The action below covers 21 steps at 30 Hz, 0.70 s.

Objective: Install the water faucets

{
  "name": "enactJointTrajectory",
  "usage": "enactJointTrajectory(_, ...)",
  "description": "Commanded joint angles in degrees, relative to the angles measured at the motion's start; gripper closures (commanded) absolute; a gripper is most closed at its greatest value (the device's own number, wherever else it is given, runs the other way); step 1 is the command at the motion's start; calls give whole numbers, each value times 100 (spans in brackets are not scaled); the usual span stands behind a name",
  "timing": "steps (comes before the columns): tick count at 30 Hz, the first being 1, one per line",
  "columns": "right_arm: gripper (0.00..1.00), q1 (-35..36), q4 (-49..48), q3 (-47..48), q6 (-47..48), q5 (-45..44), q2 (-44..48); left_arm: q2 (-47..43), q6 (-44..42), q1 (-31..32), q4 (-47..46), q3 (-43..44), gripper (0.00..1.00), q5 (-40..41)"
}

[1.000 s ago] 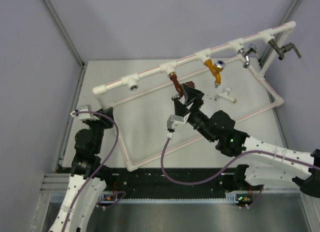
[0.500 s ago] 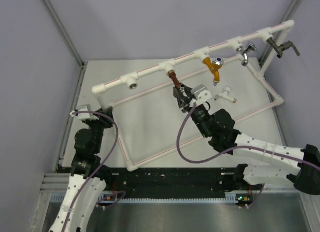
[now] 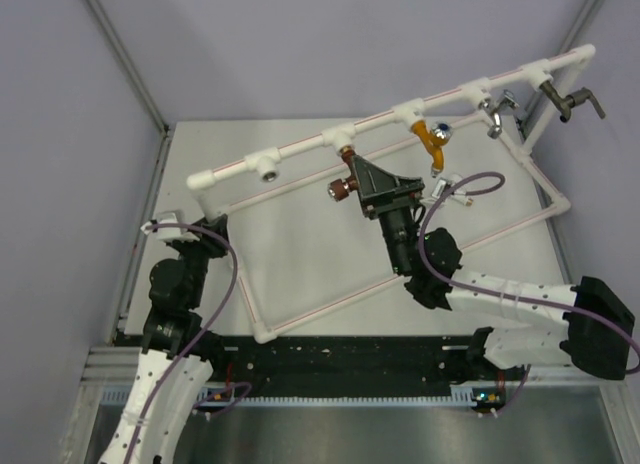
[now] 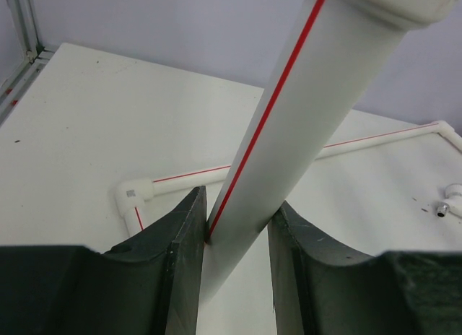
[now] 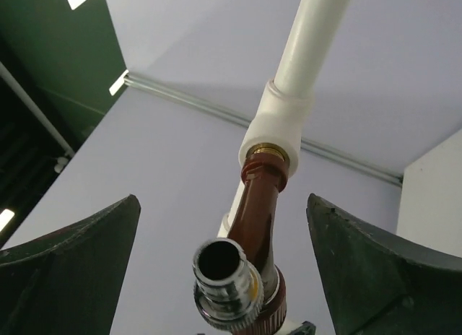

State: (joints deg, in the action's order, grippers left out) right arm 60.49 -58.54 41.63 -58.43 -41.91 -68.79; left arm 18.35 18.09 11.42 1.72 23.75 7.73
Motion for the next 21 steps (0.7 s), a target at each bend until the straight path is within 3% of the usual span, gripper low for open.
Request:
enactJointTrajectory(1, 1, -55, -897, -294, -3, 428, 418, 37, 740, 27, 364, -81, 100, -78)
enactJointTrajectory(6, 1, -55, 454, -936, 753, 666, 1621, 125, 767, 27, 408, -37, 100, 9)
enactJointTrajectory(11, 1, -55, 2782, -973, 2035, 710, 2940, 169, 758, 27, 426, 7, 100, 27)
enactJointTrajectory(16, 1, -55, 5156, 106, 4658, 1270, 3312, 195, 766, 27, 452, 7, 100, 1)
enactJointTrajectory(21, 1, 76, 6609, 1276, 7877, 2002, 2890, 169, 758, 27, 531, 51, 100, -34)
